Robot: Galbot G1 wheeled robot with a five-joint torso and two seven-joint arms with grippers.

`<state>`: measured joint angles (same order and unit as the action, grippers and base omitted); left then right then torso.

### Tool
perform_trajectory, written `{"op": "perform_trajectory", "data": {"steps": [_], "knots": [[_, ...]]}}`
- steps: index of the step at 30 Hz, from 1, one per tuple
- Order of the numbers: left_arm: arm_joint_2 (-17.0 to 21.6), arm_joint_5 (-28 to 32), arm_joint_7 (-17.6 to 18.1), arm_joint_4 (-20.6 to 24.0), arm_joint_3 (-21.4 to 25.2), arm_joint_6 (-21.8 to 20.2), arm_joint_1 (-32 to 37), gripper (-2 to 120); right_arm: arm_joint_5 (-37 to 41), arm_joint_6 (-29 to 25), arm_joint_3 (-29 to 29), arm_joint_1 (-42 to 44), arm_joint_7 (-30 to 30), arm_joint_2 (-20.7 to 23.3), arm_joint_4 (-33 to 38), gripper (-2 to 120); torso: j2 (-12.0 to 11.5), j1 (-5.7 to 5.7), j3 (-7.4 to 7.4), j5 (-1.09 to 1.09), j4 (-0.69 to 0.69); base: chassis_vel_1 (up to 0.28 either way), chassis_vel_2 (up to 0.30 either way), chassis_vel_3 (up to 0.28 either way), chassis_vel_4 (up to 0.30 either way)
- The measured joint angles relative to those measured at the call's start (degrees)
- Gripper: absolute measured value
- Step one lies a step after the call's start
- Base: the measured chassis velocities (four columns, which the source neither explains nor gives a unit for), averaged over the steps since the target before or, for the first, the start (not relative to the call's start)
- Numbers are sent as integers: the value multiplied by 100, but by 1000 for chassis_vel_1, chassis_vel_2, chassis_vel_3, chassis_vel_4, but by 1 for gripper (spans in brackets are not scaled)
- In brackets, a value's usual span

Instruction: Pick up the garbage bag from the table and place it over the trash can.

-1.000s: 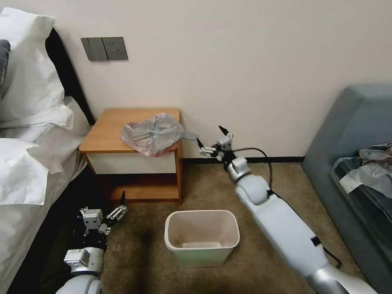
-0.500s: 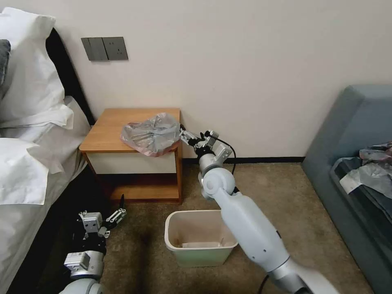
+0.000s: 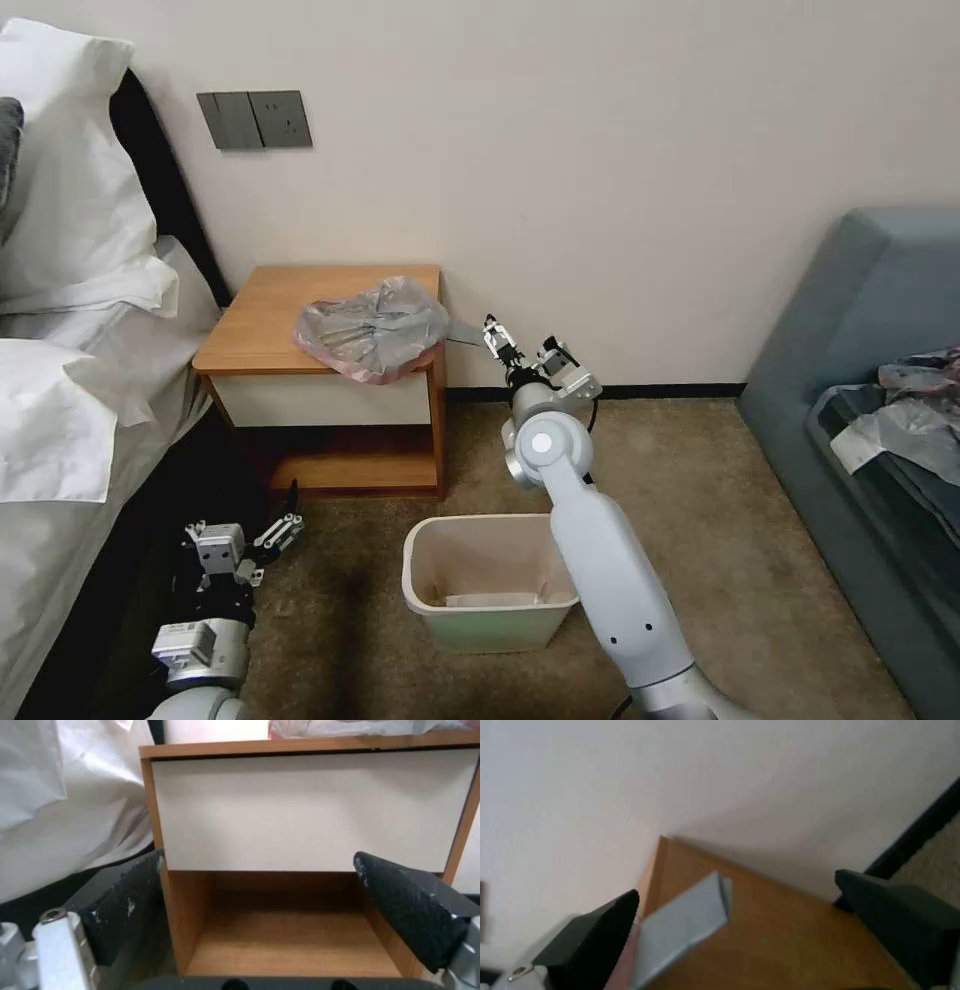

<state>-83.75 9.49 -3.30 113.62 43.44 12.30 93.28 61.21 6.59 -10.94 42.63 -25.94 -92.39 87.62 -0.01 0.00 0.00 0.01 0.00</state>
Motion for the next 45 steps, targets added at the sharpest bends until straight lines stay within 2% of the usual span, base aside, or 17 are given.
{"op": "perform_trajectory", "data": {"steps": [6, 8, 13, 21, 37, 45], "knots": [[-117, -95, 9, -52, -55, 0, -5, 100, 144, 419, -44, 4, 267, 13, -204, 100, 0, 0, 0, 0, 1, 0, 0, 0, 0], [-129, -108, 10, -60, -61, 0, -9, 100, 163, 439, -66, 3, 329, 15, -233, 100, 0, 0, 0, -1, 0, 0, 0, 0, 0], [-210, -207, 22, -110, -54, 0, 30, 100, 387, 457, -231, -124, 979, 19, -445, 100, 0, 0, 0, -1, 1, 0, 0, 0, 0], [-376, -422, 66, -91, -5, 3, 172, 100, 682, 406, -362, -267, 1451, 23, -651, 100, 0, 0, 0, -1, 0, 0, 0, 0, 0], [-798, -838, 140, -26, 74, 107, 432, 100, 915, 638, -220, -309, 1989, 25, -1011, 100, 1, 0, 0, -1, 0, 0, 0, 0, 0], [-851, -1019, 178, -26, 83, 212, 563, 100, 984, 622, -116, -402, 2196, 24, -1070, 100, 1, 0, 0, -1, 1, 0, 0, 0, 0]]}}
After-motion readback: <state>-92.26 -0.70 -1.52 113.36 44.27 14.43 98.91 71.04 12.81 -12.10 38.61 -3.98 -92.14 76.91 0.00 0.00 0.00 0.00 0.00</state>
